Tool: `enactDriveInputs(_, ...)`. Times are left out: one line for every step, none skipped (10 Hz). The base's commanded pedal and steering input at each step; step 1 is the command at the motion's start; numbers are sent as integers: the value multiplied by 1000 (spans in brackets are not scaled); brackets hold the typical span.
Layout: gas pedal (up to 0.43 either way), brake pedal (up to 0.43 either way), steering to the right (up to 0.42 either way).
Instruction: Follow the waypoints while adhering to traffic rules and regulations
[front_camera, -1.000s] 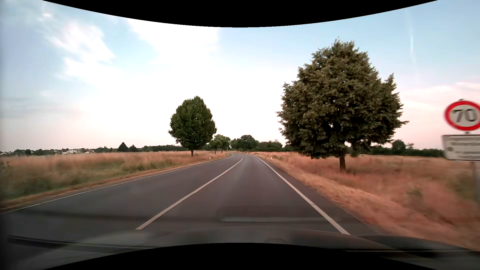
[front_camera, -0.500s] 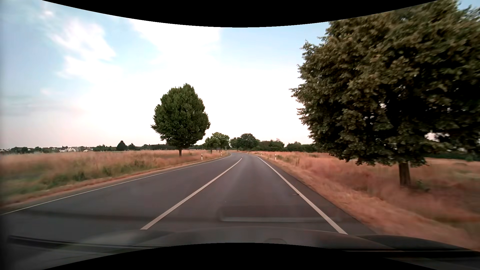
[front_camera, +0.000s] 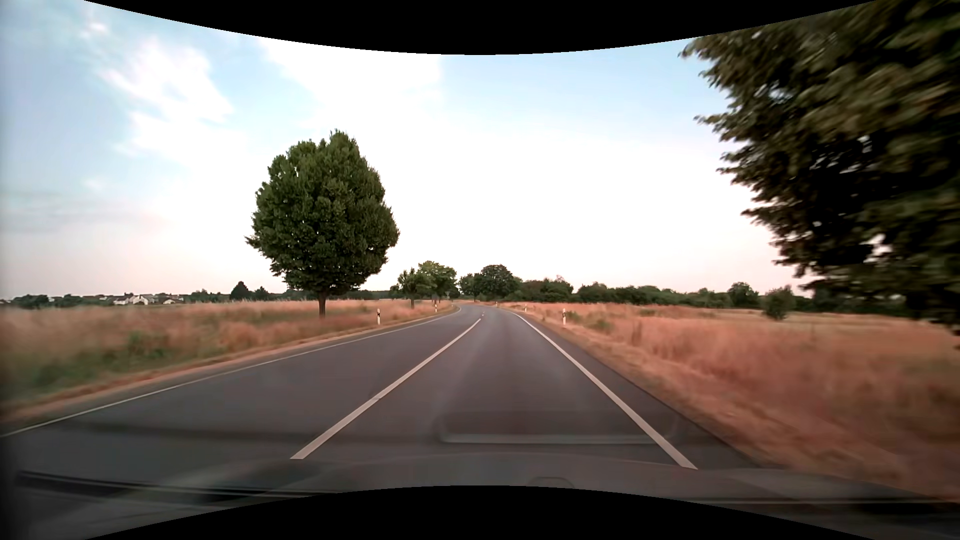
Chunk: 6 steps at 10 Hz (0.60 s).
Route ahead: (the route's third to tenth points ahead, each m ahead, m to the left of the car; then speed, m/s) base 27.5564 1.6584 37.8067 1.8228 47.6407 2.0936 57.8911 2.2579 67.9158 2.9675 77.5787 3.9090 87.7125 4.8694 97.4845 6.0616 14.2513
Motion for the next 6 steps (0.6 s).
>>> enactDriveInputs(287,0,-6)
enactDriveInputs(287,0,-6)
enactDriveInputs(287,0,-6)
enactDriveInputs(287,0,-6)
enactDriveInputs(280,0,-6)
enactDriveInputs(268,0,-6)
